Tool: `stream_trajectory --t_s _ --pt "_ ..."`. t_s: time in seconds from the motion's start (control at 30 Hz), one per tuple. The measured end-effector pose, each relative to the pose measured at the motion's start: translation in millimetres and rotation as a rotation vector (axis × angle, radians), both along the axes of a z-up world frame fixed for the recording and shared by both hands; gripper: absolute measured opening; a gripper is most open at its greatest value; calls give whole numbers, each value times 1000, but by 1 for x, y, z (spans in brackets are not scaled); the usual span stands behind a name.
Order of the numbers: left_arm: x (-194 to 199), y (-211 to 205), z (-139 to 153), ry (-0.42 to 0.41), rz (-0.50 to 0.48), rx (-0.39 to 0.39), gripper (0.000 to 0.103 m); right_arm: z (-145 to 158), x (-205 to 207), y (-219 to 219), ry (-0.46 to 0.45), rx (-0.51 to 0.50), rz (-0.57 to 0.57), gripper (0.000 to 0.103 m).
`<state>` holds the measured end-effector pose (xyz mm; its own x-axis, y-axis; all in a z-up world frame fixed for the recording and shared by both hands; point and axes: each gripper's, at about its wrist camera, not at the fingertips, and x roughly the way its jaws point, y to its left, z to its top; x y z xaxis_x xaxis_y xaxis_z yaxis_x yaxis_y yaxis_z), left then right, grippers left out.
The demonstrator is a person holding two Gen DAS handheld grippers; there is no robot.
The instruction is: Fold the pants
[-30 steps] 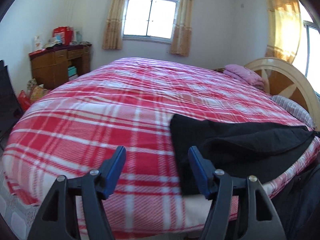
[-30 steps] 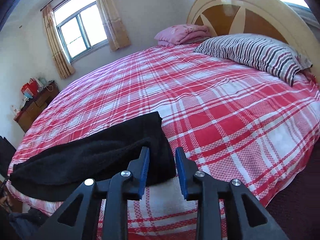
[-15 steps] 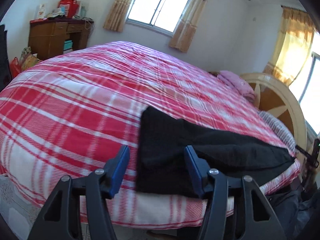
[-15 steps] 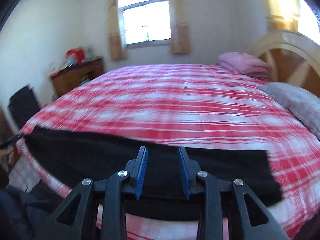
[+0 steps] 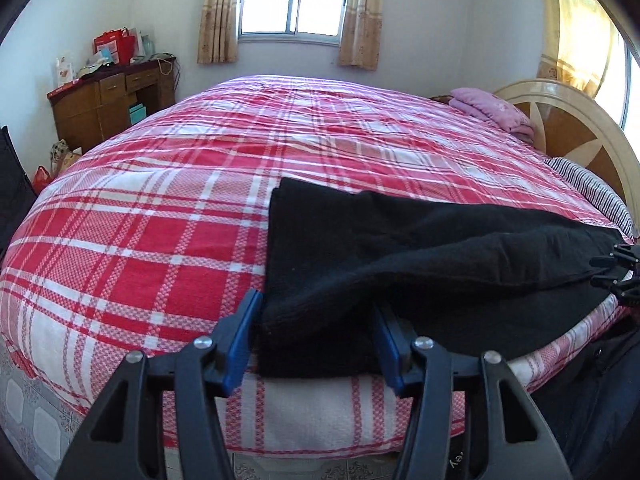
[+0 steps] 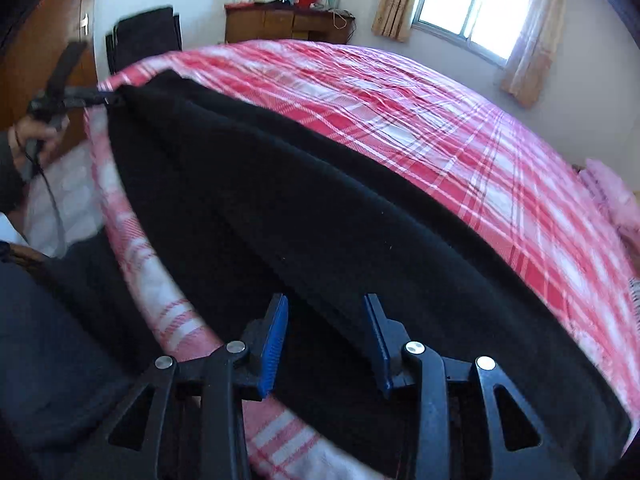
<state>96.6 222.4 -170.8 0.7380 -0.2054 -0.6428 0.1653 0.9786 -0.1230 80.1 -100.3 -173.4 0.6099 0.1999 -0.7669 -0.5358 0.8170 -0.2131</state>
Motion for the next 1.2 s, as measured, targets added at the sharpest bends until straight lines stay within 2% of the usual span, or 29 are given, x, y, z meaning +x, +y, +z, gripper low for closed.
stream_trajectory --t_s 0.07,0.17,0.23,0.3,0.53,0.63,0.87,1.0,1.07,1.2 --pt "2 0 -3 1 5 -4 56 -7 4 4 -16 -49 -9 40" --pt "4 -2 -3 -7 10 2 57 -10 9 0 3 -36 -14 38" --pt "5 -2 -2 -8 15 0 57 -6 7 -2 16 3 -15 12" --pt "6 -2 -2 -10 22 -8 57 1 5 -5 2 25 -27 5" --pt "5 -3 0 -16 26 17 57 39 -19 -20 2 123 -15 3" --pt "5 -3 2 -25 24 30 57 43 -35 -23 19 132 6 3" --pt "0 1 2 -36 4 -4 57 1 -27 -8 109 12 41 3" --pt "-6 3 5 -61 -17 -10 57 -4 -21 -11 136 28 34 3" --pt "-4 4 2 -45 -13 -2 57 -2 -20 -11 125 28 35 4" --pt "-8 9 0 -50 -20 -38 57 -3 -21 -11 143 40 34 3"
